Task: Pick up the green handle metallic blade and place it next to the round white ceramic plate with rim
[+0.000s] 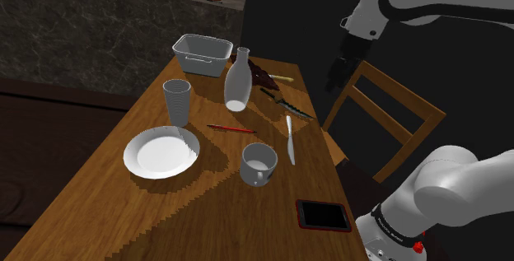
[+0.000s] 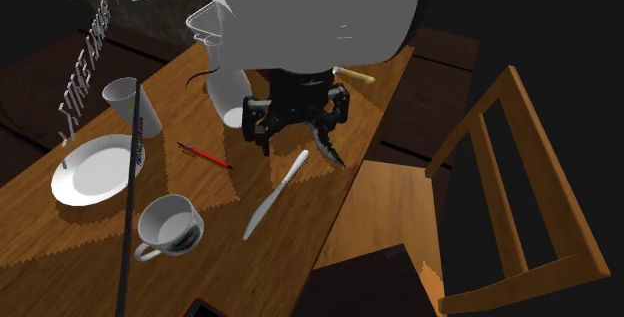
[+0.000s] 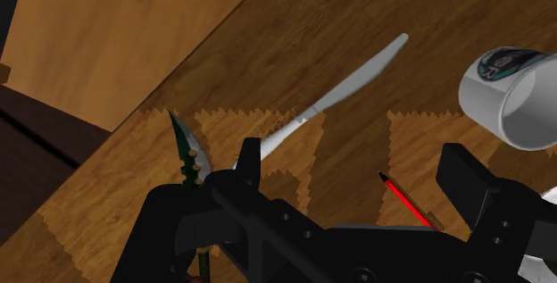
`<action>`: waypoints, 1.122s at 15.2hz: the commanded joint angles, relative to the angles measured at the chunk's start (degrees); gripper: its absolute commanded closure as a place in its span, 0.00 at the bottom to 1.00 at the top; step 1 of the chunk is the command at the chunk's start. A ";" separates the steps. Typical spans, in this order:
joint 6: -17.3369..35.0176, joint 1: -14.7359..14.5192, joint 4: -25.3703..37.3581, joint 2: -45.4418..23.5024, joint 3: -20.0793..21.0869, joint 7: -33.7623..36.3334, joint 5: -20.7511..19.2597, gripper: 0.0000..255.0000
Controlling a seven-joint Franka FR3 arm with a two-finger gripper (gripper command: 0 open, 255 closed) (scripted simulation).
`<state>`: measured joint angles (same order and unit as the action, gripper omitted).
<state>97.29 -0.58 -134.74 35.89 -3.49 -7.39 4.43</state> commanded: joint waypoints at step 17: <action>23.14 2.00 12.43 -36.23 -3.41 -5.54 -3.34 0.00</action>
<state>119.58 1.28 -124.02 2.20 -6.72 -12.62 1.13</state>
